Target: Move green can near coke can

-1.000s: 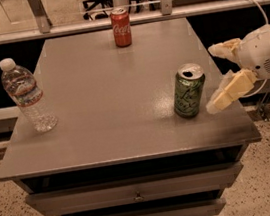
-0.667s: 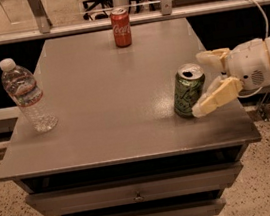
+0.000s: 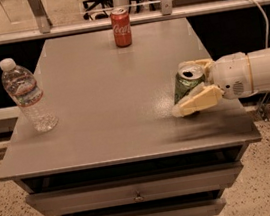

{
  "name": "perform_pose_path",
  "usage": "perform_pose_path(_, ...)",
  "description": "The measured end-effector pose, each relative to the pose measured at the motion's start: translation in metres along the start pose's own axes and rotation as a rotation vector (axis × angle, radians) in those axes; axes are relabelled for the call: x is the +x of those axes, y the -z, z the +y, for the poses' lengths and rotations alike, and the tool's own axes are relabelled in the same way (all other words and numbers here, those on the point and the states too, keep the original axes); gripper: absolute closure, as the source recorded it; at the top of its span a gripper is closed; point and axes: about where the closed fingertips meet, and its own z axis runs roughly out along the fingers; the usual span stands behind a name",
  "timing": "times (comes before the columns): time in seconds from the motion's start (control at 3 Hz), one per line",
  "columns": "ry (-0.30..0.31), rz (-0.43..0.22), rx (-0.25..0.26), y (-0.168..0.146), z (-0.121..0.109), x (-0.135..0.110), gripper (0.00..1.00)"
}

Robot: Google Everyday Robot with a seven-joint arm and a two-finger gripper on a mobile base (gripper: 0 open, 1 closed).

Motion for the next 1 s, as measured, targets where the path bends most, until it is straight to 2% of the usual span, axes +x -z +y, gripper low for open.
perform_pose_path(0.33,0.004,-0.035,0.018,-0.006,-0.007,0.001,0.39)
perform_pose_path(0.67,0.058,-0.040,0.069,0.006,-0.027,-0.012,0.70)
perform_pose_path(1.0,0.118,-0.032,0.128,0.031,-0.048,-0.031,0.93)
